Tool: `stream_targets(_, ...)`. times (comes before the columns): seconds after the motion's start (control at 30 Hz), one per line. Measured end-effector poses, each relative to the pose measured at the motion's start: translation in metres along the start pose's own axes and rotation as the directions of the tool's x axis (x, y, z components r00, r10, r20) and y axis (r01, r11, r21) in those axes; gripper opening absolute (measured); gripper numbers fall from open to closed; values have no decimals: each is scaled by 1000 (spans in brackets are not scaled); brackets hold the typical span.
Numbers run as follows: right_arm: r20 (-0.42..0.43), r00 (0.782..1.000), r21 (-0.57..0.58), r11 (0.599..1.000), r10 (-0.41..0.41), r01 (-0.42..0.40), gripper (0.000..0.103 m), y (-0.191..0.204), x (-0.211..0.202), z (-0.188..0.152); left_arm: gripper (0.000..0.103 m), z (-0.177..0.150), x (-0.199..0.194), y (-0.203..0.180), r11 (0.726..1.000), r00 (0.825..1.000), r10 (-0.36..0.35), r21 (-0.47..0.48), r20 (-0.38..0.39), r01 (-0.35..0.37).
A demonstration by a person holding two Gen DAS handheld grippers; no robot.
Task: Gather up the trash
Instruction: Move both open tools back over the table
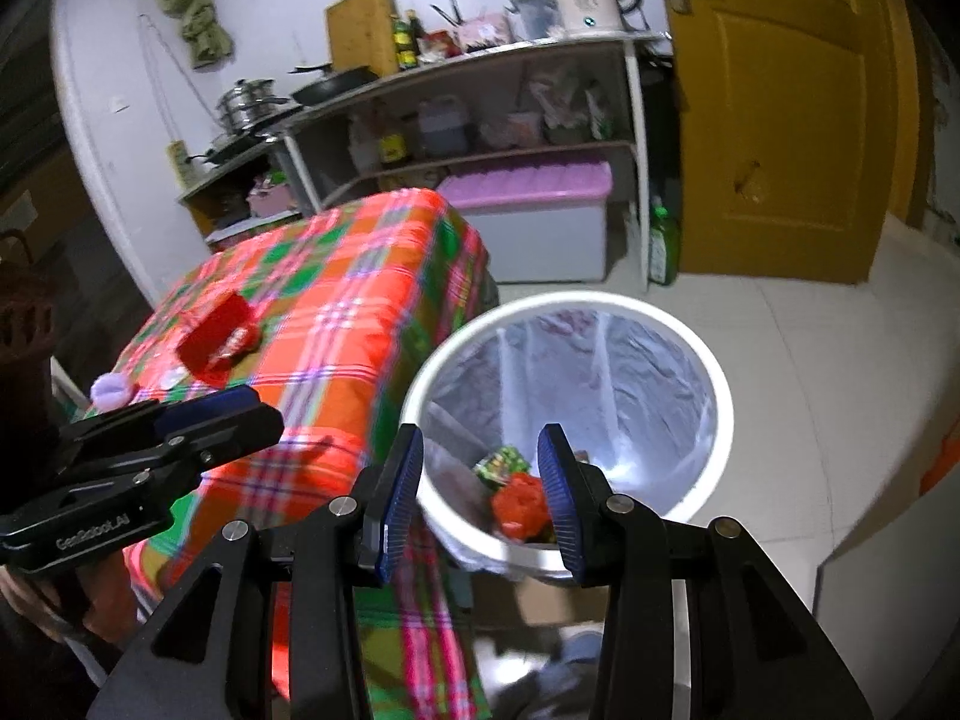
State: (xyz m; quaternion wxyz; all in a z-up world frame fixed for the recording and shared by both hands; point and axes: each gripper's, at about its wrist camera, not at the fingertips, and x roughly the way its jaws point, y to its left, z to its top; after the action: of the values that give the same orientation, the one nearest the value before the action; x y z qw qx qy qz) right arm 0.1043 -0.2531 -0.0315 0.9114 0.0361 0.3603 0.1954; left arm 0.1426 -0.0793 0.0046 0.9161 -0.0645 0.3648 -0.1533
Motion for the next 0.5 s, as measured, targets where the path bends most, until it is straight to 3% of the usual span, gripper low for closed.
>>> stream_targets(0.5, 38, 997, -99, 993, 73, -69, 41, 52, -20, -1, 35, -13, -58, 23, 997, 994, 56, -49, 89, -52)
